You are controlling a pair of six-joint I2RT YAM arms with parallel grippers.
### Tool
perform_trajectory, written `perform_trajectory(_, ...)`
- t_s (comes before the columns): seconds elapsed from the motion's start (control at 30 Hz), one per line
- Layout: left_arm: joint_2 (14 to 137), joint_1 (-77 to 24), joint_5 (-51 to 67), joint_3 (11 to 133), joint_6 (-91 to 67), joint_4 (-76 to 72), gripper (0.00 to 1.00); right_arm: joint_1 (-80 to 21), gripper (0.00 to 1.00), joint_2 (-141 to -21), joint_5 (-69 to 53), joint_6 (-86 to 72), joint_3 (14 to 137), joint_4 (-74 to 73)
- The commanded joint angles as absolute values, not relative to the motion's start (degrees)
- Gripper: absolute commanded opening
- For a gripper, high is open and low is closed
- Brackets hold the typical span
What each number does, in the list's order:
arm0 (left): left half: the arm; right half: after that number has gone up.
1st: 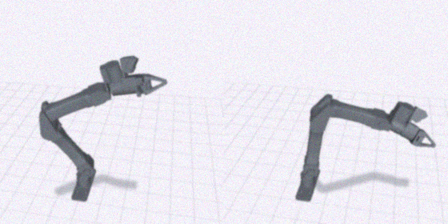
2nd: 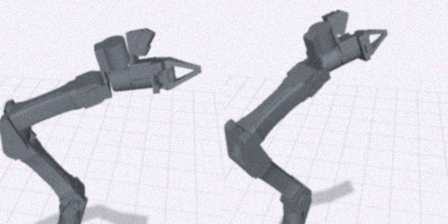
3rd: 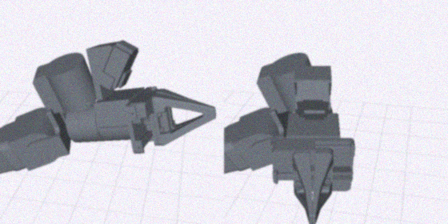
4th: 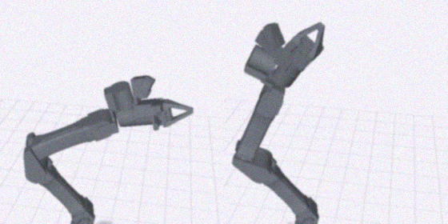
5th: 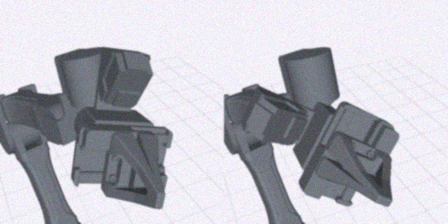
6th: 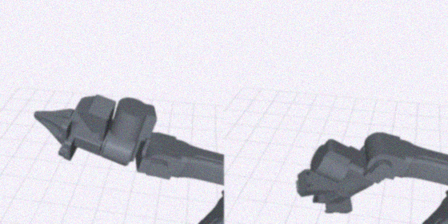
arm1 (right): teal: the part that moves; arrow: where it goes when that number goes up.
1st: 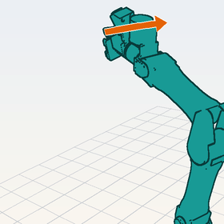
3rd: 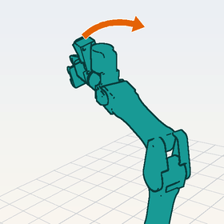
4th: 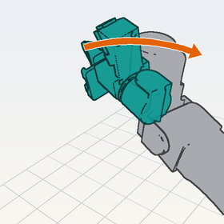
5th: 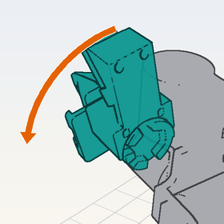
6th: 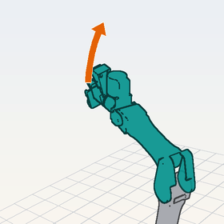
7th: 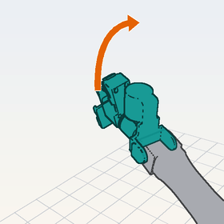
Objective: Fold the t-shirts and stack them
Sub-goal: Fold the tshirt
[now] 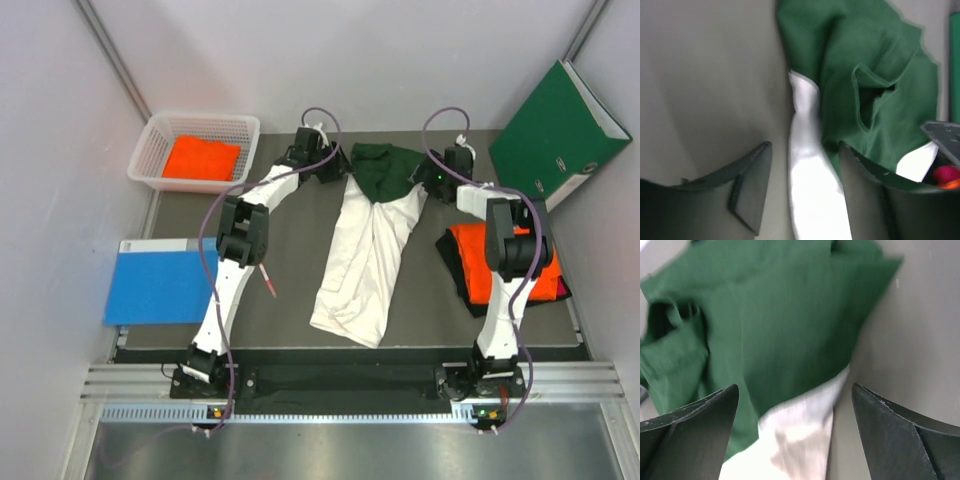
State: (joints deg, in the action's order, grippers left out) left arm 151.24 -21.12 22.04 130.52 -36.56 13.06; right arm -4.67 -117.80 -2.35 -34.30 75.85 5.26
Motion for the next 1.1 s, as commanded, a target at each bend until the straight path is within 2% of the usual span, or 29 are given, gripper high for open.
perform_trajectory(0.0,157.2,-21.3,25.7,134.3,-41.6,10.3,0.51,-3.3,0.95,-122.1,-4.5,-34.9,81.0,5.8)
perform_trajectory(0.03,157.8,-21.3,26.3,135.1,-42.3,9.2,0.33,-3.3,0.96,-122.6,-4.8,-34.9,82.4,5.6)
perform_trajectory(0.1,158.7,-21.2,27.1,135.2,-44.0,7.8,0.06,-3.2,0.96,-124.5,-5.4,-34.5,84.1,5.2)
perform_trajectory(0.13,158.8,-20.9,27.3,135.0,-44.4,7.4,0.00,-3.2,0.96,-125.4,-6.6,-34.3,86.4,4.8)
perform_trajectory(0.27,156.7,-20.2,26.6,131.8,-43.6,6.9,0.00,-3.2,0.95,-131.1,-12.5,-33.0,96.7,-4.1)
perform_trajectory(0.3,153.8,-19.6,26.2,127.0,-43.5,5.6,0.00,-3.4,0.96,-133.0,-12.9,-32.6,98.3,-4.9)
perform_trajectory(0.4,147.3,-18.3,24.0,117.2,-42.7,1.6,0.00,-3.9,0.98,-135.3,-14.1,-31.4,102.0,-5.5)
perform_trajectory(0.73,136.7,-14.5,18.6,102.0,-40.3,0.5,0.00,-8.9,1.00,-142.2,-16.9,-25.0,117.8,-9.8)
perform_trajectory(0.93,133.4,-11.3,16.8,98.6,-39.8,-0.4,0.00,-10.5,1.00,-142.3,-17.0,-24.2,119.2,-7.8)
perform_trajectory(1.07,136.0,-9.6,16.4,103.3,-39.2,3.4,0.00,-10.9,1.00,-135.9,-14.9,-22.7,112.0,-5.1)
